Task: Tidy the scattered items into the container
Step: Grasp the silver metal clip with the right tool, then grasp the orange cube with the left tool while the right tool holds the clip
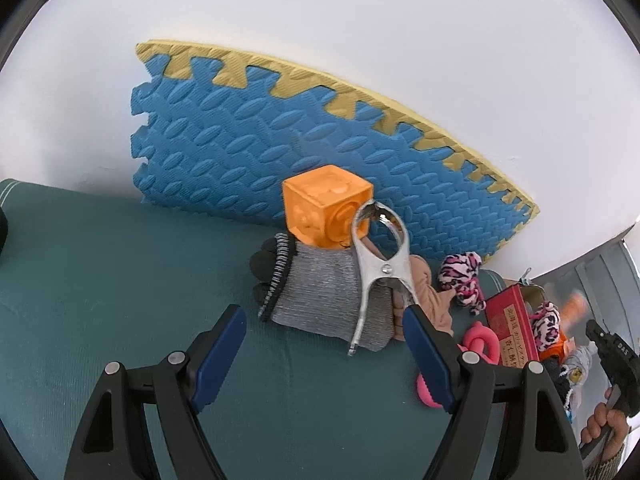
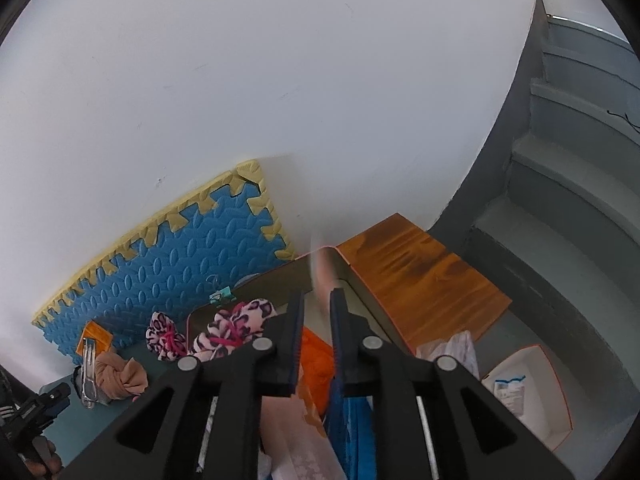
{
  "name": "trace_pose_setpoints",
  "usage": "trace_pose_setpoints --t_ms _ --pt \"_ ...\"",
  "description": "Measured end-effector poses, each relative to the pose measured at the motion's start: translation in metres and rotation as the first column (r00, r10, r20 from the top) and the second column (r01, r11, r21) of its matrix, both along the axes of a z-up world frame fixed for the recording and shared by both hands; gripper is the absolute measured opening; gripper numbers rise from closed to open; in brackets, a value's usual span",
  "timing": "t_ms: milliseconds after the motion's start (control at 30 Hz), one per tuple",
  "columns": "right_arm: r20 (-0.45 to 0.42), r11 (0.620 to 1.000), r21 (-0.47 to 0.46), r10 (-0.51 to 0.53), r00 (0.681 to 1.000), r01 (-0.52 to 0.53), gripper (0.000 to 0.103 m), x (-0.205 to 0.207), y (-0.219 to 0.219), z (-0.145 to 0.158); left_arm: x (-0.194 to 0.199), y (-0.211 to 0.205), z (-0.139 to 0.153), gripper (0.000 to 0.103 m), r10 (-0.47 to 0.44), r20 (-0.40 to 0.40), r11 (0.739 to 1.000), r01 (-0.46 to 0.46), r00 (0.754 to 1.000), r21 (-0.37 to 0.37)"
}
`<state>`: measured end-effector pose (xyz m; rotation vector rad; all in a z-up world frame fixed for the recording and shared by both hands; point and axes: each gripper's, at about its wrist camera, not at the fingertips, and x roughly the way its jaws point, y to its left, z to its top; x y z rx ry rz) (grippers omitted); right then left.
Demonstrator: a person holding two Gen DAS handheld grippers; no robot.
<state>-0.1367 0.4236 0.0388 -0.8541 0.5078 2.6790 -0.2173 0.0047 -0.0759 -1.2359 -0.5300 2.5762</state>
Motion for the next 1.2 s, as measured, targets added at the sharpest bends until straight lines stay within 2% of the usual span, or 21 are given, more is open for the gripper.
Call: trace_pose_setpoints --t_ms 33,100,167,333,500,667,867,1000,1200 --pt "-0.004 1.0 0.003 -0.001 1.0 0.001 0.022 0.001 -0.002 0.001 -0.001 -0.002 -0.001 0.082 0.004 0.002 1.0 -0.004 1.0 0.0" --pt "-0.018 1.0 0.012 -0.002 1.0 0.002 0.037 0.002 -0.006 0.003 -0.003 -0.005 -0.004 0.082 0.012 0.006 1.0 -0.012 1.0 -0.001" --pt "-0.04 1.0 0.03 0.002 0.999 -0.001 0.043 0.006 -0.015 0.008 -0.005 -0.009 -0.007 0.082 0.02 0.011 1.0 -0.02 1.0 -0.002" --pt "-0.082 0.996 0.06 0.077 0.994 -0.072 0.043 0.008 -0.05 0.02 -0.009 -0.016 -0.014 0.082 0.029 0.02 1.0 -0.029 0.999 -0.002" --pt "-0.07 0.967 0.02 0.254 0.965 -0.253 0.044 -0.007 -0.109 0.016 -0.005 -0.024 -0.017 0.082 0.03 0.02 0.999 -0.03 0.999 0.012" --pt "-0.008 0.897 -0.016 0.441 0.897 -0.442 0.044 -0.036 -0.186 -0.003 0.001 -0.035 -0.019 0.082 0.036 0.012 0.999 -0.036 0.999 -0.001" --pt "0.092 0.817 0.022 0.572 0.815 -0.576 0.044 -0.078 -0.269 -0.027 0.008 -0.062 -0.02 0.082 0.065 0.005 0.998 -0.065 0.998 0.019" --pt "0.149 0.791 0.05 0.598 0.788 -0.61 0.05 -0.099 -0.308 -0.047 0.011 -0.081 -0.02 0.082 0.092 0.006 0.995 -0.092 0.996 0.04" --pt "0.234 0.786 0.102 0.577 0.782 -0.61 0.052 -0.123 -0.334 -0.075 0.014 -0.103 -0.023 0.082 0.119 0.009 0.99 -0.119 0.993 0.073"
